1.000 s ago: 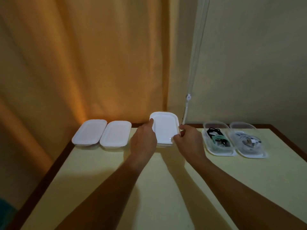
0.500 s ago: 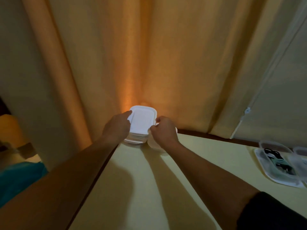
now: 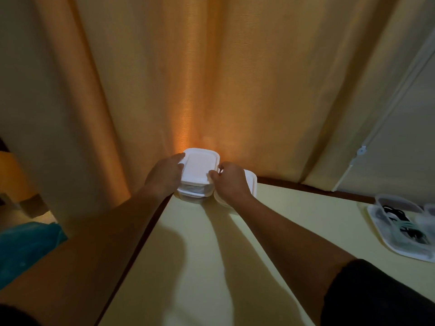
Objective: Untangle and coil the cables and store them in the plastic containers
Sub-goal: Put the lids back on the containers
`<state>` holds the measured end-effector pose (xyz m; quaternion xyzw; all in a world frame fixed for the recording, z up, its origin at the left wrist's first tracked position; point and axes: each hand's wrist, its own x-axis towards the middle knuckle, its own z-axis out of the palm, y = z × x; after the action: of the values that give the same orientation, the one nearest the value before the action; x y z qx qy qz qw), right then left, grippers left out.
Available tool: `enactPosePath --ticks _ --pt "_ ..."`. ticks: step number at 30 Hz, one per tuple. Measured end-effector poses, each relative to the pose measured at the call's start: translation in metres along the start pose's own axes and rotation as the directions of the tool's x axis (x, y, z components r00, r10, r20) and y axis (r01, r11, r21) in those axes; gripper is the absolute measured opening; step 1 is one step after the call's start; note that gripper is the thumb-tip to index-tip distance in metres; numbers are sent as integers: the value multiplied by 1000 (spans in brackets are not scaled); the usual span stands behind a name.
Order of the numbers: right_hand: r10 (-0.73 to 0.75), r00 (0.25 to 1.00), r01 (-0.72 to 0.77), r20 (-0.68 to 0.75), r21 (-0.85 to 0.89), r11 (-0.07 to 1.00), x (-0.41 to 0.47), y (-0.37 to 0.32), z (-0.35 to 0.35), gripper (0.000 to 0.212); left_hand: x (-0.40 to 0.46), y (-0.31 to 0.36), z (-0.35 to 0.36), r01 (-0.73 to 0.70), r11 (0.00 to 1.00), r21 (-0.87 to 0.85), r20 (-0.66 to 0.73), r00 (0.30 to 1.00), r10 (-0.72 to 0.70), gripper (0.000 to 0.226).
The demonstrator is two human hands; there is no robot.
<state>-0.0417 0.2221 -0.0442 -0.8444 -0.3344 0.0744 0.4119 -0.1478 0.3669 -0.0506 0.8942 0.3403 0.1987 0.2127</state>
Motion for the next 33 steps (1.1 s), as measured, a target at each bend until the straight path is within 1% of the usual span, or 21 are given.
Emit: enactPosePath --ticks 2,4,6,8,12,16,18,20,22,23,25,28,30,33 --pt "-22 1000 21 7 5 1000 -7 -1 -10 37 -6 6 -3 26 998 52 -71 997 -23 41" --pt "-48 999 48 3 -10 999 -16 2 -27 38 -15 19 -6 50 987 152 -188 982 -21 38" --pt "-59 998 58 -21 -30 998 -31 17 -55 37 -29 44 -1 -10 981 193 -259 964 60 37" --pt "-47 998 45 -44 -28 999 -46 36 -83 37 -41 73 6 -89 986 139 -266 956 124 36" --pt "44 986 -50 -160 -35 998 -81 90 -145 36 -67 142 31 -184 982 43 -162 969 189 30" --pt "147 950 -165 -276 -45 985 -114 151 -208 37 -95 205 73 -327 940 -91 -63 944 323 26" --pt "192 914 -211 -356 -17 977 -130 177 -238 38 -107 234 96 -376 919 -118 10 925 380 26" --pt "242 864 -245 -442 51 968 -152 202 -265 38 -121 263 118 -406 904 -136 65 906 417 26" --pt "268 822 -241 -503 119 963 -177 228 -279 37 -134 289 140 -424 894 -144 111 891 440 26" --pt "263 812 -234 -520 121 965 -188 239 -281 38 -140 299 151 -437 888 -145 133 880 455 26" --pt "227 808 -215 -543 87 973 -195 261 -283 40 -148 317 173 -473 869 -147 166 854 493 25" --pt "182 810 -186 -558 51 981 -183 281 -292 40 -159 340 204 -492 859 -145 216 831 512 24" --pt "152 833 -166 -532 22 986 -173 288 -296 44 -167 354 221 -522 844 -120 217 816 536 25" --pt "149 888 -176 -435 -24 984 -167 301 -296 52 -179 372 238 -577 816 -43 217 791 571 30"
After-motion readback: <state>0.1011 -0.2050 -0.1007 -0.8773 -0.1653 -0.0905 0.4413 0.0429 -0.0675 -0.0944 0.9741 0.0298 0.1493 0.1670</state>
